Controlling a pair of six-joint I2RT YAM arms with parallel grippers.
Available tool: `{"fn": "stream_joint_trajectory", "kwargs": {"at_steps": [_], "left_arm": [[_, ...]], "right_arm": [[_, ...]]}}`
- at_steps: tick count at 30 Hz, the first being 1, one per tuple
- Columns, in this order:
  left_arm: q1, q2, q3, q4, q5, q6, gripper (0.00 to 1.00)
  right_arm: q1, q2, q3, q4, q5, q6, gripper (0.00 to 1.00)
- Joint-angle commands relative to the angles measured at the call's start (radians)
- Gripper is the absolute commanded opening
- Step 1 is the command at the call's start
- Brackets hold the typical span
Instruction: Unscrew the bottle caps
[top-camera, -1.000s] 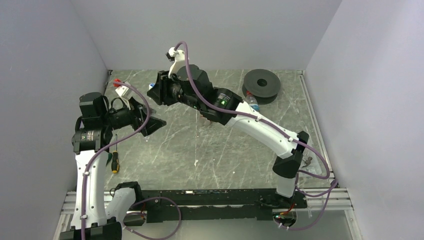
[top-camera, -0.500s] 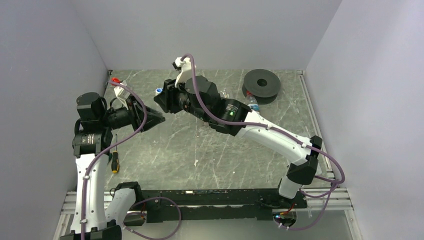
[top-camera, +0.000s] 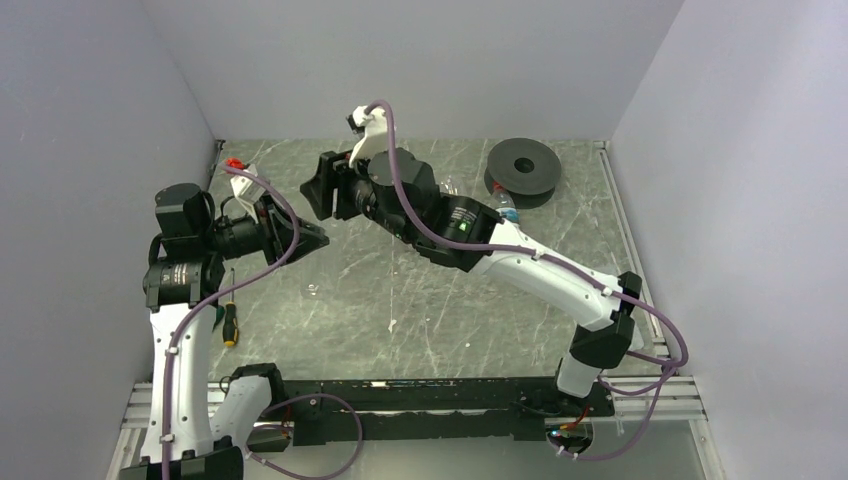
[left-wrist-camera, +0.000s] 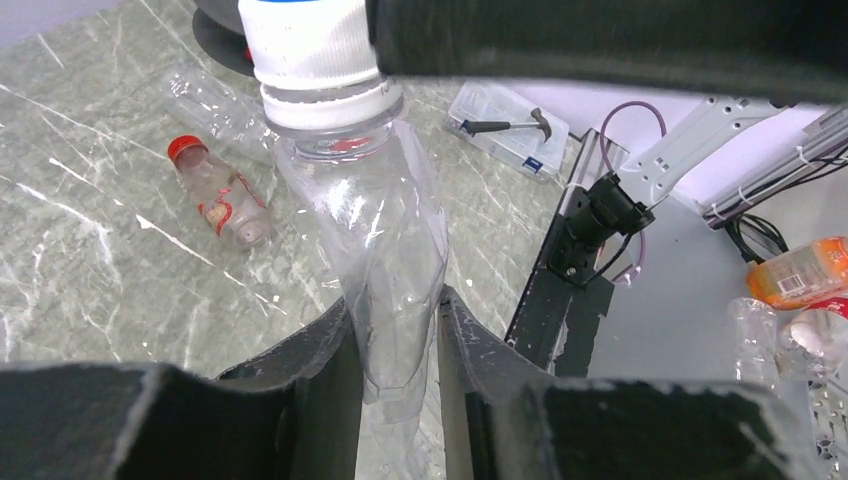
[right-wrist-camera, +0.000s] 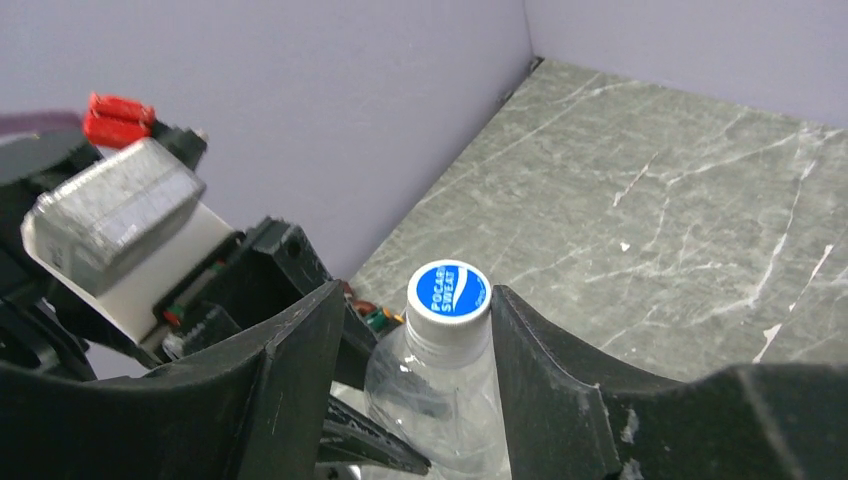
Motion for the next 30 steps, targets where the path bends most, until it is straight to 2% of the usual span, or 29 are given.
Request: {"fn": "stream_joint_trajectory", "kwargs": {"at_steps": [1, 5, 19, 24, 30], "left_arm": [[0.003, -0.001, 0.060, -0.088, 0.021, 0.160, 0.00], [0.003, -0.009, 0.066, -0.117, 0.011, 0.213, 0.00], [0.002, -0.027, 0.065, -0.078, 0.006, 0.190, 0.00], [0.003, -0.029, 0.068, -0.079, 0.004, 0.189, 0.00], [0.002, -0.030, 0.070, -0.076, 0.007, 0.183, 0.00]], "right_arm": [[0.006, 0.030, 0.117, -0.016, 0.020, 0.015, 0.58], [0.006, 0.060, 0.141, -0.035, 0.020, 0.023, 0.57], [-0.001, 0.092, 0.159, -0.080, 0.094, 0.019, 0.52], [-0.012, 0.121, 0.186, -0.142, 0.132, 0.038, 0.53], [-0.020, 0.098, 0.141, -0.103, 0.105, 0.053, 0.53]]}}
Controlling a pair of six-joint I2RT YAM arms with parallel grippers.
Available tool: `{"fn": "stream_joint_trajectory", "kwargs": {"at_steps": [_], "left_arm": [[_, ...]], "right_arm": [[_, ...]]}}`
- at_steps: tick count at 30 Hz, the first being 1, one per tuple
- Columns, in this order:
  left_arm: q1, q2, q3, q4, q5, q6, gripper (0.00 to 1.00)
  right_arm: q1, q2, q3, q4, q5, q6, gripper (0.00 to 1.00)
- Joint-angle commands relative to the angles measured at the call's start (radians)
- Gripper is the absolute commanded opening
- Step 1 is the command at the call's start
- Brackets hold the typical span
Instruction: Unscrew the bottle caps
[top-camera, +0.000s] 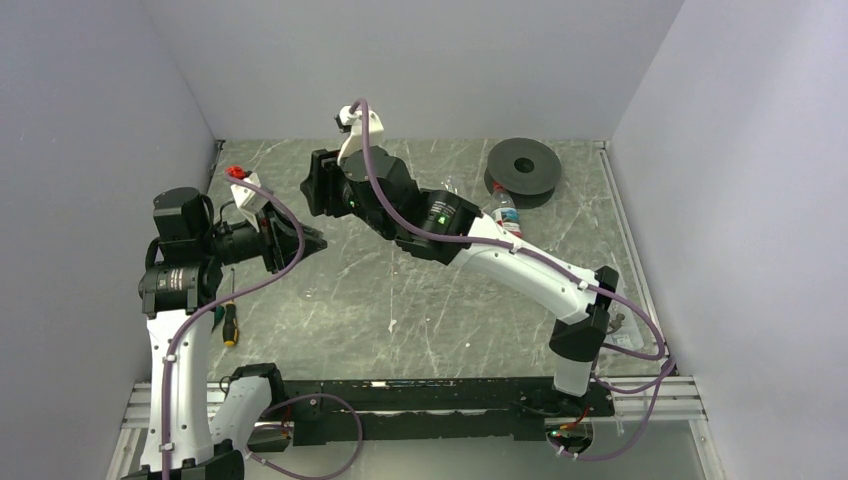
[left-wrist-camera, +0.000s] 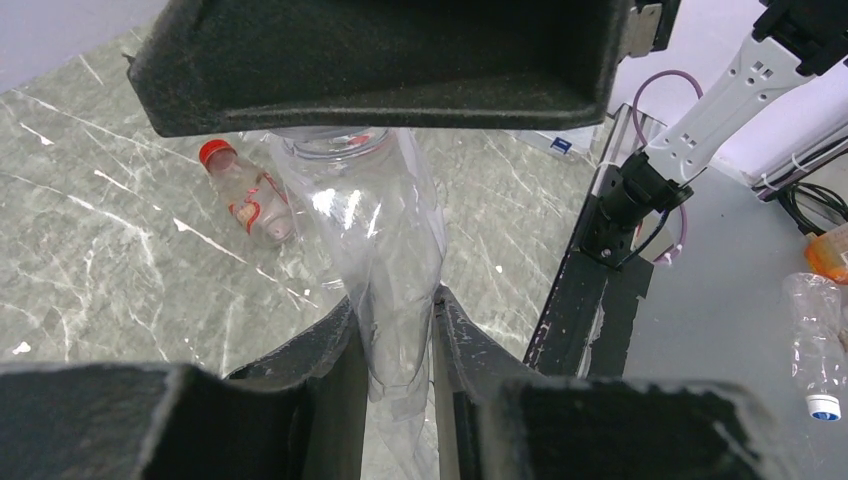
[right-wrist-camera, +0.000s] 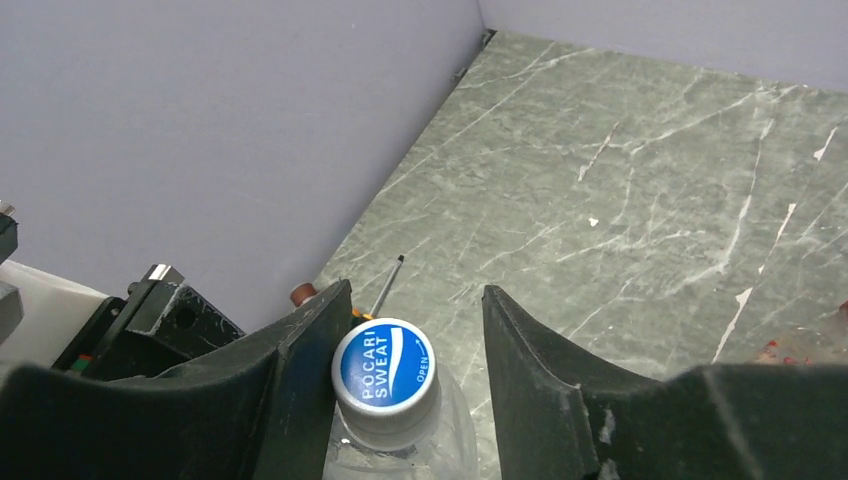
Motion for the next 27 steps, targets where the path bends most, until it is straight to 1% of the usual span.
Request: {"fn": "stream_joint_trajectory", "kwargs": {"at_steps": [1, 2, 7, 11, 12, 14, 17, 18, 19, 21, 23, 25, 27], "left_arm": [[-0.001, -0.012, 0.039, 0.033, 0.030, 0.009, 0.00], [-0.001, -0.012, 0.040, 0.031, 0.030, 0.011, 0.00], [-0.001, -0.019, 0.033, 0.032, 0.030, 0.006, 0.00], [-0.001, -0.026, 0.031, 0.044, 0.035, -0.008, 0.00], [-0.001, -0.024, 0.032, 0.044, 0.040, -0.014, 0.00], [-0.001, -0.023, 0.037, 0.044, 0.062, -0.026, 0.00], [-0.001, -0.018, 0.056, 0.035, 0.135, -0.052, 0.00], [-0.001, -0.015, 0.065, 0.029, 0.170, -0.058, 0.00], [-0.001, -0.013, 0.075, 0.019, 0.207, -0.063, 0.00], [-0.002, -0.011, 0.093, -0.008, 0.278, -0.063, 0.00], [-0.001, -0.013, 0.104, -0.016, 0.349, -0.061, 0.00], [-0.002, -0.015, 0.111, -0.018, 0.389, -0.060, 0.00], [-0.003, -0.015, 0.123, -0.041, 0.399, -0.033, 0.00]], "right_arm": [[-0.007, -0.029, -0.015, 0.028, 0.010, 0.014, 0.50], [-0.007, -0.035, -0.022, 0.037, 0.006, 0.014, 0.43], [-0.007, -0.055, -0.043, 0.079, -0.014, 0.015, 0.19], [-0.007, -0.072, -0.068, 0.109, -0.047, 0.017, 0.02], [-0.007, -0.080, -0.084, 0.120, -0.059, 0.011, 0.00], [-0.007, -0.108, -0.129, 0.167, -0.112, -0.009, 0.00], [-0.007, -0.180, -0.253, 0.278, -0.253, -0.053, 0.00], [-0.007, -0.215, -0.309, 0.334, -0.320, -0.070, 0.00], [-0.007, -0.259, -0.385, 0.430, -0.420, -0.083, 0.00], [-0.007, -0.366, -0.544, 0.594, -0.538, -0.097, 0.00], [-0.007, -0.428, -0.655, 0.713, -0.643, -0.100, 0.00], [-0.007, -0.456, -0.692, 0.748, -0.698, -0.110, 0.00], [-0.007, -0.455, -0.681, 0.729, -0.720, -0.125, 0.00]]}}
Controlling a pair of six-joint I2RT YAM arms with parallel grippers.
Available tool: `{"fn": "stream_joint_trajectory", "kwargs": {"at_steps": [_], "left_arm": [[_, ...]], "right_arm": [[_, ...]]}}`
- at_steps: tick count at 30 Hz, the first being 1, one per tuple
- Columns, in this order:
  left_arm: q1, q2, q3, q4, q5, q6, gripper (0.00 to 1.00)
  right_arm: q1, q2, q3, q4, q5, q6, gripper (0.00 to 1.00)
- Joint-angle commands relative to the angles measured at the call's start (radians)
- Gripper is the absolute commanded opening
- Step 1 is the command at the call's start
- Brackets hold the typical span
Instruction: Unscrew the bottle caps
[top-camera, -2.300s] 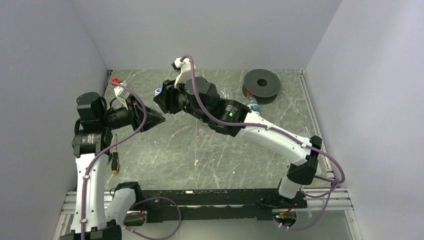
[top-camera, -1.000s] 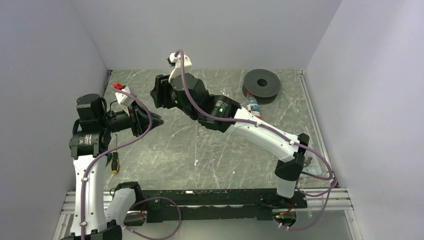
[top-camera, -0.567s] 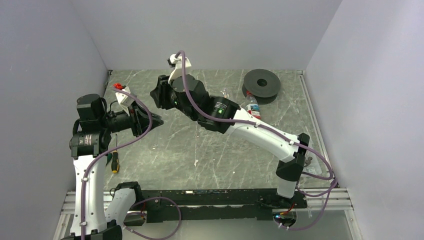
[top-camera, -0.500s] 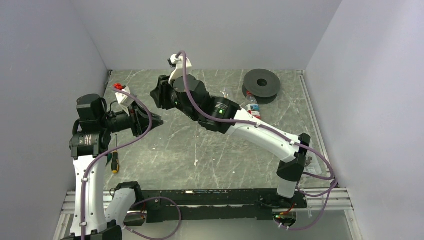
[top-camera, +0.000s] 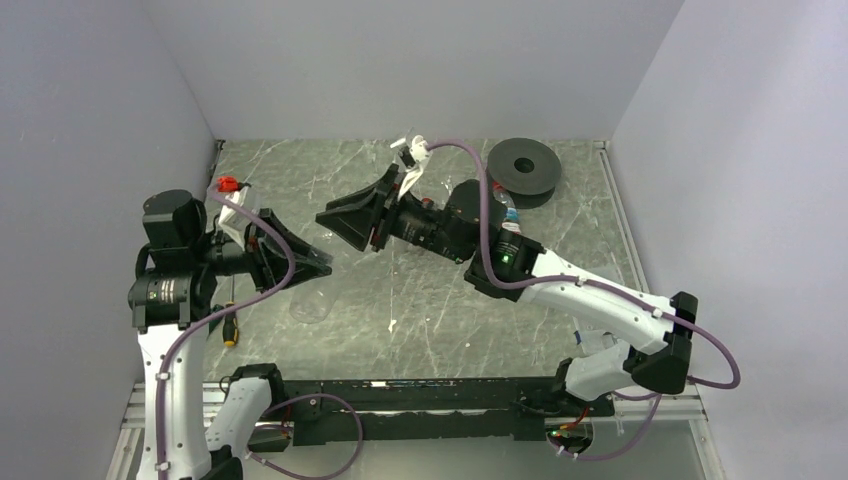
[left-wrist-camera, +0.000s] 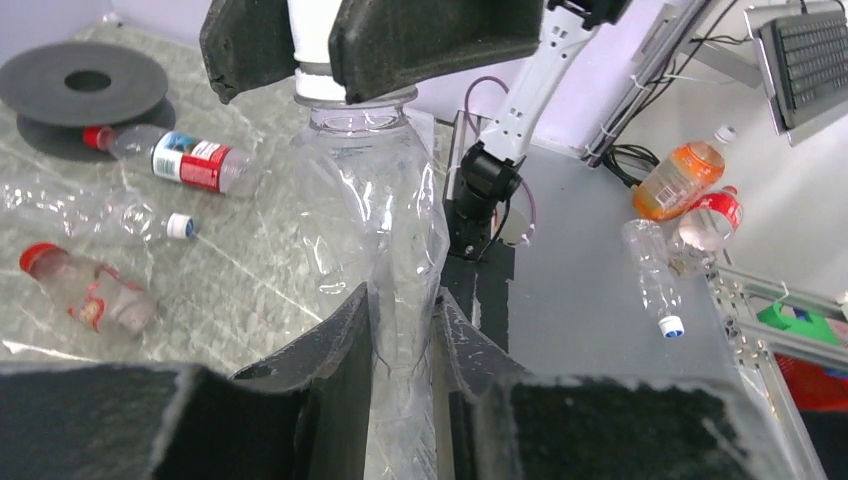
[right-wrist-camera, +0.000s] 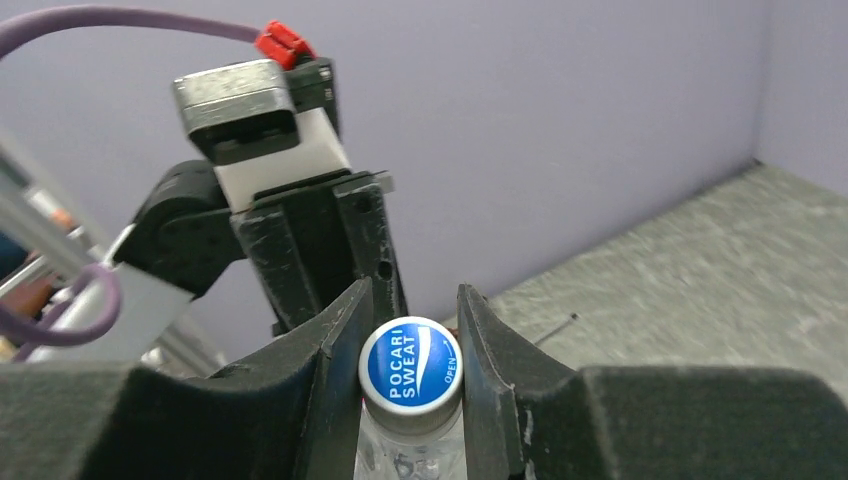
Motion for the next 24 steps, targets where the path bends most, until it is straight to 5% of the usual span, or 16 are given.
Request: {"fn": "stream_joint_trajectory", "kwargs": {"at_steps": [1, 4, 5, 8, 10, 15, 19, 24], "left_arm": [[0.016, 0.003, 0.066, -0.007, 0.109, 0.026, 0.00], [0.015, 0.015, 0.085, -0.072, 0.096, 0.083, 0.00], [0.015, 0.020, 0.089, -0.087, 0.084, 0.098, 0.00], [0.015, 0.030, 0.098, -0.122, 0.010, 0.141, 0.00], [0.016, 0.030, 0.095, -0.125, -0.051, 0.174, 0.00], [0.014, -0.026, 0.033, -0.103, -0.264, 0.333, 0.00], [0.014, -0.112, -0.082, 0.046, -0.431, 0.360, 0.00], [0.014, -0.122, -0.101, 0.098, -0.453, 0.321, 0.00]], "right_arm": [[0.017, -0.023, -0.008, 0.072, -0.232, -0.064, 0.00], [0.017, 0.007, 0.052, 0.001, -0.196, -0.066, 0.08], [0.017, 0.015, 0.073, -0.020, -0.170, -0.066, 0.21], [0.027, 0.018, 0.099, -0.098, 0.062, -0.043, 0.79], [0.038, 0.008, 0.100, -0.132, 0.236, -0.032, 0.94], [0.069, 0.060, 0.223, -0.321, 0.485, 0.012, 0.99], [0.089, 0.141, 0.343, -0.453, 0.566, 0.063, 0.90], [0.094, 0.169, 0.357, -0.450, 0.579, 0.092, 0.78]]}}
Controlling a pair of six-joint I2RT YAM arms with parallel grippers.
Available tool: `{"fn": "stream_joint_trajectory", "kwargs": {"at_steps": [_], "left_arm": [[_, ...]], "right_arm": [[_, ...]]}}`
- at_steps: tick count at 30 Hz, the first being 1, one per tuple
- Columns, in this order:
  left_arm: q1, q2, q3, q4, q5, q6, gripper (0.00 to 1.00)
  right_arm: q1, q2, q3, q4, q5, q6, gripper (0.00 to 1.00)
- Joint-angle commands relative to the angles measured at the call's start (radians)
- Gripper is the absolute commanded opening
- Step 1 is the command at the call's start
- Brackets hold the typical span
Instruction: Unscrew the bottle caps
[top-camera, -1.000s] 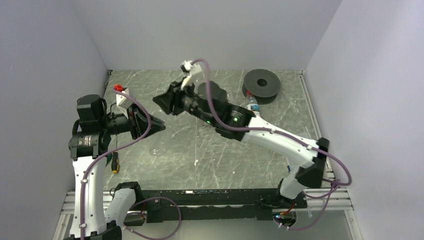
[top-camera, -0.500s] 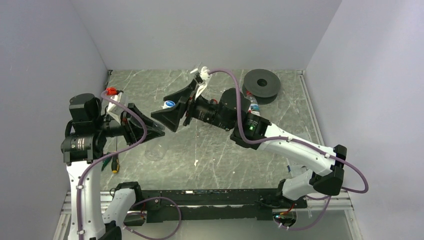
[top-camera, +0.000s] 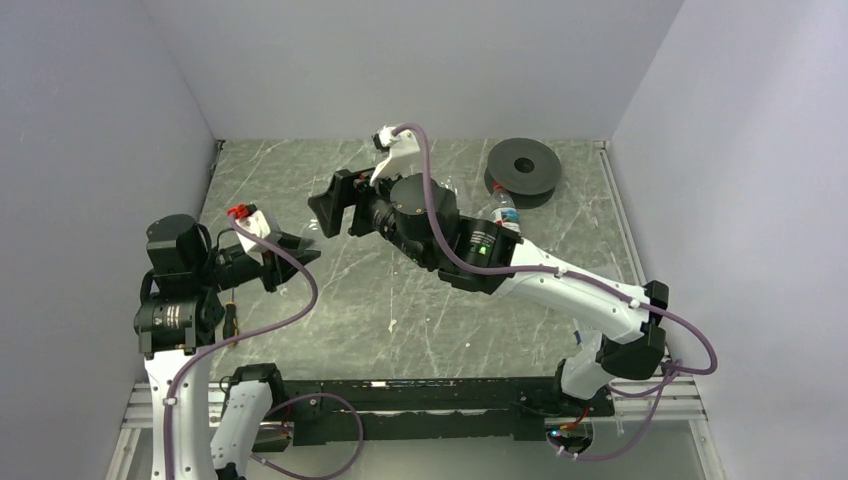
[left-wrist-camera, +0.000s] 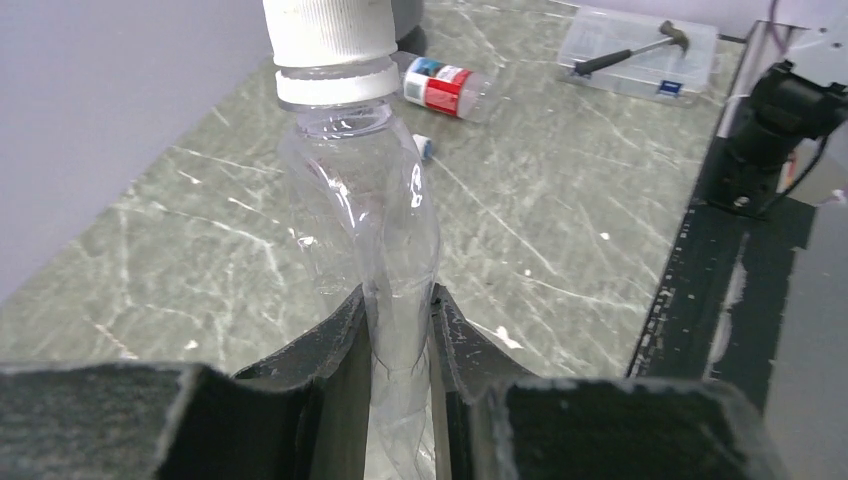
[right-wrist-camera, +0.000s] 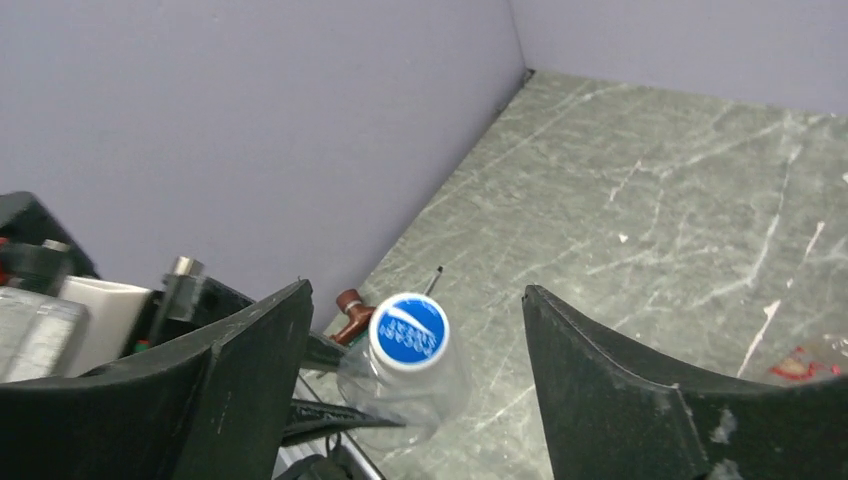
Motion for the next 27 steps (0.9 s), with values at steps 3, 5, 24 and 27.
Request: {"fn": "stream_joint_trajectory", "kwargs": {"at_steps": [3, 5, 24, 27], "left_arm": [[0.003, 0.036, 0.035, 0.085, -0.070, -0.006, 0.00], [0.004, 0.043, 0.036, 0.096, -0.073, -0.025, 0.00], [0.003, 0.036, 0.035, 0.158, -0.022, -0.142, 0.00], [0.002, 0.027, 0.032, 0.157, -0.011, -0.144, 0.00]], "right_arm": [[0.008, 0.027, 0.052, -0.041, 0.079, 0.042, 0.73], [0.008, 0.032, 0.055, -0.030, 0.074, 0.041, 0.71], [0.003, 0.162, 0.211, -0.029, 0.062, 0.033, 0.50], [-0.002, 0.165, 0.210, -0.030, 0.064, 0.038, 0.47]]}}
